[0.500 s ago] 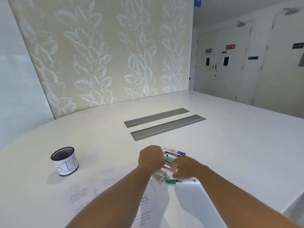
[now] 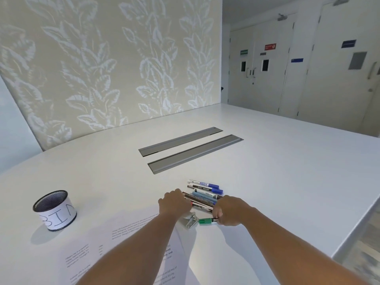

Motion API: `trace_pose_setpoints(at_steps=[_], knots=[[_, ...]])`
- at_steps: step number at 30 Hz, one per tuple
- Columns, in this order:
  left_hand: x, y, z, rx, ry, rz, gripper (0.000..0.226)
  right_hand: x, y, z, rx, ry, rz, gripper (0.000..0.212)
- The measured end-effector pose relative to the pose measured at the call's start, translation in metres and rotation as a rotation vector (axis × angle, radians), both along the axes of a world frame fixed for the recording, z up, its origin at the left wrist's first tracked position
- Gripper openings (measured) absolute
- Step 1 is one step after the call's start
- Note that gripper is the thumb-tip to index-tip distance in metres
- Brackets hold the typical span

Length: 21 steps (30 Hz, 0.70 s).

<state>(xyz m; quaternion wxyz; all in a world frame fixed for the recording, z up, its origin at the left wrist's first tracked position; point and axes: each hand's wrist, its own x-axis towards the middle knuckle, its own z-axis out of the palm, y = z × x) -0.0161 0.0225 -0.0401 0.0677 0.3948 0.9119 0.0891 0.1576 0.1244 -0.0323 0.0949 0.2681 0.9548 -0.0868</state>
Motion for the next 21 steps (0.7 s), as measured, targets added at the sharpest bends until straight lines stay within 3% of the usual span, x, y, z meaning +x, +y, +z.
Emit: trace_pose_setpoints(at_steps=[6, 13, 15, 18, 21], knots=[[-0.004, 0.007, -0.005, -0.023, -0.070, 0.011, 0.041, 0.000, 0.012, -0.008, 0.018, 0.052, -0.033, 0.018], [-0.011, 0.010, -0.005, 0.049, -0.107, -0.043, 0.032, -0.011, 0.017, -0.025, -0.001, 0.250, -0.110, 0.020], [-0.018, 0.010, -0.007, 0.104, -0.155, -0.047, 0.044, -0.013, 0.016, -0.029, 0.068, 0.318, -0.133, 0.032], [-0.028, 0.009, -0.010, 0.198, -0.234, -0.032, 0.082, -0.015, 0.014, -0.039, 0.186, 0.397, -0.230, 0.058], [-0.034, 0.012, -0.012, 0.139, -0.234, -0.005, 0.108, -0.014, 0.013, -0.050, 0.172, 0.423, -0.394, 0.086]])
